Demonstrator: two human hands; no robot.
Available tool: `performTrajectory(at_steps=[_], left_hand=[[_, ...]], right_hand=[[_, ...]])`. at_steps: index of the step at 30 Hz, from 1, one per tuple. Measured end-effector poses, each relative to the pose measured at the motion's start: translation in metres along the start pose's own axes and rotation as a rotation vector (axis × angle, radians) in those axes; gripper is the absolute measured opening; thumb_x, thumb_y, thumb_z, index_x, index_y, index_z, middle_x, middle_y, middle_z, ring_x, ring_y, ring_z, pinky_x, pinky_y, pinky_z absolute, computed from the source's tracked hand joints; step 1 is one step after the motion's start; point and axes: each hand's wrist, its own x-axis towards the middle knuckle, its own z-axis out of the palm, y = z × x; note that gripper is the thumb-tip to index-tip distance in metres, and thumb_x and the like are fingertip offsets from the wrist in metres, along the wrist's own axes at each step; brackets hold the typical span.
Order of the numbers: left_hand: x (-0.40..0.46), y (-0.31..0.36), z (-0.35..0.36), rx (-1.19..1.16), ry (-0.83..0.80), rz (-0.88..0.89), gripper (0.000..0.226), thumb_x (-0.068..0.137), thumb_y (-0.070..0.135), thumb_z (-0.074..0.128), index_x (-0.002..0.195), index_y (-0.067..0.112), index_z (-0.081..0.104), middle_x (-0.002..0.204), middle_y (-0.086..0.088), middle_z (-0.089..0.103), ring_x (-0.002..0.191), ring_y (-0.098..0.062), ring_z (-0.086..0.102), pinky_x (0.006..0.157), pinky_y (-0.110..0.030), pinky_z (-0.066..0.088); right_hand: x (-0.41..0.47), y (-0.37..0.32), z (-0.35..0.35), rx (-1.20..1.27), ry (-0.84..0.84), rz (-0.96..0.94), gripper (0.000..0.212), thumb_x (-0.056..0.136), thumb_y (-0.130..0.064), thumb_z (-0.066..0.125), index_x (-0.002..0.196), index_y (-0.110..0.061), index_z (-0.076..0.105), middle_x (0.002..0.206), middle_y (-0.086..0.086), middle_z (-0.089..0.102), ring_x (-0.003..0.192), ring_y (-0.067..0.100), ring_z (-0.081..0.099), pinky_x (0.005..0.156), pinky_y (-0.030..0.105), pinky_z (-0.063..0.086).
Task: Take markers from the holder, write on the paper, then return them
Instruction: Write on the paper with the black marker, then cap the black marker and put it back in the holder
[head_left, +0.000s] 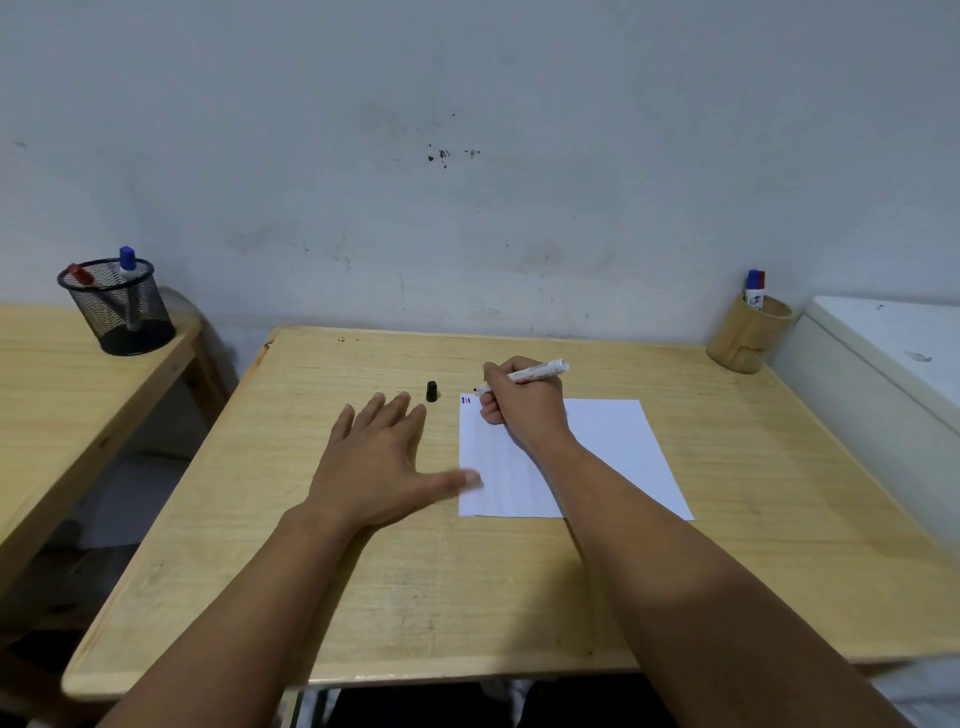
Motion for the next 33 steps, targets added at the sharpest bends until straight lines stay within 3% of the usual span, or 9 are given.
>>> performTrajectory(at_steps=[4,8,12,14,16,18,21,26,33], left_hand=[[0.033,-0.005,-0.004,-0.190,0.264,-0.116,0.056,0.092,0.066,0.056,0.137,0.032,0.061,0.132,0.006,0.067,0.124,-0.022,0.059,0.104,-0.049,0.044],[0.059,-0.005,0.001,-0.155,0.242,-0.081,0.037,0.094,0.046,0.065,0.128,0.034,0.069,0.118,0.007,0.071,0.111,-0.022,0.064,0.091,-0.043,0.050],[0.071,0.001,0.005,-0.132,0.254,-0.079,0.021,0.095,0.040,0.066,0.110,0.030,0.078,0.107,0.010,0.075,0.103,-0.021,0.068,0.081,-0.037,0.051],[0.076,0.006,0.000,-0.251,0.219,-0.151,0.017,0.094,0.035,0.069,0.106,0.029,0.080,0.105,0.010,0.077,0.103,-0.019,0.070,0.083,-0.035,0.053],[0.083,0.013,-0.011,-0.497,0.189,-0.205,0.011,0.093,0.028,0.073,0.099,0.024,0.082,0.097,0.008,0.080,0.100,-0.018,0.072,0.082,-0.031,0.054],[0.086,0.026,-0.030,-0.732,0.195,-0.217,0.009,0.092,0.022,0.076,0.098,0.017,0.080,0.089,0.005,0.080,0.090,-0.019,0.073,0.074,-0.028,0.051],[0.085,0.051,-0.063,-0.932,0.210,-0.181,0.013,0.094,0.020,0.075,0.102,0.011,0.079,0.091,0.000,0.080,0.077,-0.016,0.068,0.065,-0.026,0.047],[0.084,0.089,-0.099,-0.987,0.257,-0.119,0.013,0.096,0.022,0.072,0.096,0.013,0.081,0.089,0.001,0.079,0.073,-0.015,0.067,0.069,-0.030,0.046],[0.082,0.123,-0.108,-0.906,0.273,-0.050,0.015,0.095,0.023,0.072,0.098,0.013,0.083,0.092,-0.004,0.080,0.075,-0.017,0.071,0.064,-0.027,0.045]], right_hand=[[0.004,-0.010,-0.002,0.115,-0.078,0.060,0.036,0.096,-0.020,0.081,0.073,-0.006,0.058,0.064,0.013,0.061,0.052,0.022,0.055,0.046,0.023,0.048],[-0.003,-0.027,-0.006,0.062,-0.097,0.004,0.038,0.092,-0.039,0.084,0.077,-0.012,0.062,0.065,0.009,0.061,0.047,0.019,0.050,0.049,0.027,0.047],[-0.005,-0.051,-0.018,-0.040,-0.071,-0.133,0.029,0.092,-0.028,0.085,0.082,-0.007,0.067,0.058,0.000,0.065,0.044,0.015,0.054,0.054,0.029,0.049],[-0.010,-0.062,-0.029,-0.043,-0.188,-0.131,0.013,0.097,-0.012,0.079,0.108,-0.008,0.075,0.078,0.005,0.077,0.060,0.015,0.071,0.064,0.034,0.059],[-0.014,-0.073,-0.039,-0.041,-0.241,-0.160,0.036,0.104,0.002,0.063,0.138,-0.009,0.067,0.105,0.010,0.078,0.078,0.016,0.079,0.068,0.035,0.065],[-0.020,-0.085,-0.046,0.020,-0.209,-0.162,0.046,0.108,0.009,0.045,0.147,-0.010,0.062,0.118,0.015,0.073,0.084,0.021,0.080,0.075,0.044,0.067],[-0.028,-0.101,-0.058,0.109,-0.171,-0.166,0.043,0.110,0.003,0.041,0.143,-0.010,0.066,0.116,0.015,0.070,0.085,0.027,0.077,0.084,0.056,0.065],[-0.043,-0.114,-0.072,-0.132,-0.174,-0.331,0.026,0.107,-0.008,0.060,0.111,-0.030,0.073,0.108,0.009,0.067,0.064,0.014,0.068,0.060,0.031,0.063],[-0.056,-0.115,-0.094,-0.388,-0.124,-0.393,0.032,0.097,-0.009,0.071,0.106,-0.039,0.071,0.101,-0.003,0.077,0.069,0.016,0.073,0.067,0.038,0.057]])
